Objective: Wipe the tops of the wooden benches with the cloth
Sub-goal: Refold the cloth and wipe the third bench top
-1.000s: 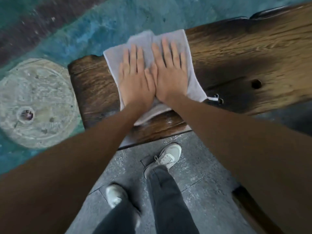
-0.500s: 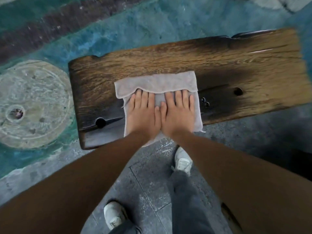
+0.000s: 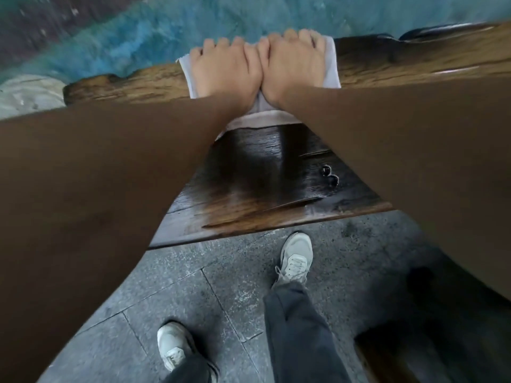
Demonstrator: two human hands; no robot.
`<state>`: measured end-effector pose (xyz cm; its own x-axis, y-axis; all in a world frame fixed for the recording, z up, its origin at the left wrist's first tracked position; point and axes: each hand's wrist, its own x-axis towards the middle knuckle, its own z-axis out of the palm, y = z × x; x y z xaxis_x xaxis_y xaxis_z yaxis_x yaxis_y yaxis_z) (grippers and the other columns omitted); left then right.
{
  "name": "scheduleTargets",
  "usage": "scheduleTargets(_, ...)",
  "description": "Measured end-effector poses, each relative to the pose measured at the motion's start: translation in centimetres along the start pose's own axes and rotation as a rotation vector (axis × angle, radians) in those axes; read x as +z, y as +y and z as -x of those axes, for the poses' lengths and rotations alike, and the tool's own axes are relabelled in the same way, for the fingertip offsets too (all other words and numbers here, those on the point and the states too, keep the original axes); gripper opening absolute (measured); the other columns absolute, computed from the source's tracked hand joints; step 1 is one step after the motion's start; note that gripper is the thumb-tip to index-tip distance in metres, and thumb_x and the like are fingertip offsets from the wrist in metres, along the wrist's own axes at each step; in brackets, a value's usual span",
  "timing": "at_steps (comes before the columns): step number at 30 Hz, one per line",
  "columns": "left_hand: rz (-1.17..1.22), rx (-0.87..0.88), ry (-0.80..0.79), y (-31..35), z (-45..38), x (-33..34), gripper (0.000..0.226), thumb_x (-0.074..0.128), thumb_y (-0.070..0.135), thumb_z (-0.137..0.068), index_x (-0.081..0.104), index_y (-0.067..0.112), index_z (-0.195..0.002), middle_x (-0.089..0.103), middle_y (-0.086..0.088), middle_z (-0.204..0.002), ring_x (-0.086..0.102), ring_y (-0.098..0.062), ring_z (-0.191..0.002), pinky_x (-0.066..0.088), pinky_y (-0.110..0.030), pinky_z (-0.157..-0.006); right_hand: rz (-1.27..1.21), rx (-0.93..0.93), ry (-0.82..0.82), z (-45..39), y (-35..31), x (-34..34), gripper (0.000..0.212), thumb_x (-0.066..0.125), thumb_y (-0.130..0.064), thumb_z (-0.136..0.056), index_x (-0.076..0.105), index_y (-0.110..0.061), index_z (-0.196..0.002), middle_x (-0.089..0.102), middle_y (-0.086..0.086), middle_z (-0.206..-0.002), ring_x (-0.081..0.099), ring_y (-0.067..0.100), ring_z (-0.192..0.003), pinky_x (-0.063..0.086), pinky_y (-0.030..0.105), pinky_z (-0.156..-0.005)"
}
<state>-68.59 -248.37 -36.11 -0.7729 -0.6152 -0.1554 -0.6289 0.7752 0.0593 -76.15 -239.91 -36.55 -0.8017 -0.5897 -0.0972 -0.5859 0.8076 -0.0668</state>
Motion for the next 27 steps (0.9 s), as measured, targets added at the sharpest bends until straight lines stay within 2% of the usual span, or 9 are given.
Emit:
scheduleTargets(3, 0.048, -0.015, 0.033, 0.2, 1.5, 0.7, 0.062, 0.014, 0.043, -0.099, 0.051, 0.011, -0.137, 0.052, -0.013, -0.144, 0.040, -0.031, -0.139, 0.024, -0.047, -0.115, -0.053, -0.045, 0.036, 1.5, 0.7, 0.8, 0.052, 0.015, -0.040, -0.107, 0.053, -0.024, -0.138, 0.054, 0.005, -0.145, 0.040, 0.026, -0.141, 0.012, 0.040, -0.124)
scheduleTargets(5, 0.099, 0.023, 0.044, 1.0, 4.3, 1.0, 0.067, 0.012, 0.046, -0.101, 0.027, 0.012, -0.157, 0.026, -0.007, -0.164, 0.015, -0.026, -0.154, 0.009, -0.045, -0.125, -0.071, -0.057, 0.030, 4.5, 2.0, 0.7, 0.054, 0.014, -0.039, -0.107, 0.030, -0.028, -0.157, 0.027, 0.003, -0.166, 0.016, 0.022, -0.156, 0.004, 0.040, -0.127)
scheduleTargets(7, 0.146, 0.049, 0.016, 2.5, 8.7, 1.3, 0.066, 0.010, 0.045, -0.103, 0.009, 0.012, -0.161, 0.006, -0.004, -0.169, 0.001, -0.022, -0.156, 0.004, -0.045, -0.126, -0.054, -0.054, -0.005, 8.8, 3.6, 0.5, 0.055, 0.014, -0.038, -0.108, 0.011, -0.028, -0.163, 0.007, 0.003, -0.171, 0.003, 0.020, -0.158, 0.001, 0.040, -0.128)
scheduleTargets(9, 0.172, 0.053, -0.030, 4.2, 13.7, 1.8, 0.064, 0.010, 0.040, -0.104, 0.002, 0.012, -0.161, -0.001, -0.005, -0.170, -0.004, -0.021, -0.156, 0.005, -0.045, -0.126, -0.044, -0.012, -0.035, 13.6, 5.2, 0.3, 0.056, 0.017, -0.038, -0.109, 0.005, -0.029, -0.163, 0.002, 0.003, -0.171, -0.001, 0.019, -0.158, 0.001, 0.040, -0.128)
scheduleTargets(11, 0.155, 0.052, -0.092, 5.3, 18.1, 2.5, 0.063, 0.013, 0.037, -0.104, 0.006, 0.010, -0.160, 0.003, -0.008, -0.169, 0.000, -0.023, -0.156, 0.005, -0.045, -0.126, -0.059, 0.036, -0.089, 18.0, 6.3, 0.7, 0.057, 0.021, -0.039, -0.109, 0.008, -0.029, -0.163, 0.002, 0.002, -0.171, -0.001, 0.019, -0.158, 0.002, 0.041, -0.128)
scheduleTargets(15, 0.054, 0.176, -0.146, 6.0, 20.2, 2.1, 0.059, 0.021, 0.038, -0.099, 0.040, 0.006, -0.145, 0.047, -0.018, -0.146, 0.040, -0.035, -0.134, 0.022, -0.047, -0.117, -0.081, 0.120, -0.125, 21.8, 7.9, 0.4, 0.058, 0.022, -0.044, -0.104, 0.044, -0.018, -0.152, 0.036, 0.012, -0.162, 0.021, 0.026, -0.155, 0.009, 0.047, -0.127)
scheduleTargets(19, 0.028, 0.351, -0.110, 5.8, 16.5, 2.1, 0.057, 0.027, 0.038, -0.099, 0.041, 0.009, -0.147, 0.047, -0.015, -0.148, 0.039, -0.033, -0.137, 0.023, -0.046, -0.119, -0.063, 0.133, -0.097, 19.3, 8.6, 0.3, 0.054, 0.028, -0.041, -0.102, 0.048, -0.022, -0.148, 0.038, 0.012, -0.161, 0.020, 0.027, -0.155, 0.007, 0.048, -0.127)
scheduleTargets(24, 0.094, 0.228, 0.032, 10.7, 6.5, 2.2, 0.055, 0.024, 0.041, -0.102, 0.038, 0.019, -0.150, 0.045, -0.008, -0.151, 0.039, -0.030, -0.138, 0.023, -0.045, -0.119, 0.011, 0.057, -0.035, 7.1, 12.6, -0.5, 0.055, 0.019, -0.041, -0.105, 0.037, -0.027, -0.155, 0.028, 0.008, -0.166, 0.013, 0.025, -0.157, 0.003, 0.048, -0.127)
scheduleTargets(27, 0.092, 0.160, 0.058, 12.2, 2.3, 1.6, 0.055, 0.022, 0.043, -0.100, 0.042, 0.020, -0.146, 0.048, -0.007, -0.146, 0.040, -0.032, -0.137, 0.020, -0.047, -0.119, 0.034, 0.045, 0.008, 2.9, 13.6, -1.1, 0.052, 0.016, -0.041, -0.106, 0.039, -0.030, -0.151, 0.034, 0.005, -0.162, 0.022, 0.024, -0.153, 0.008, 0.046, -0.126)
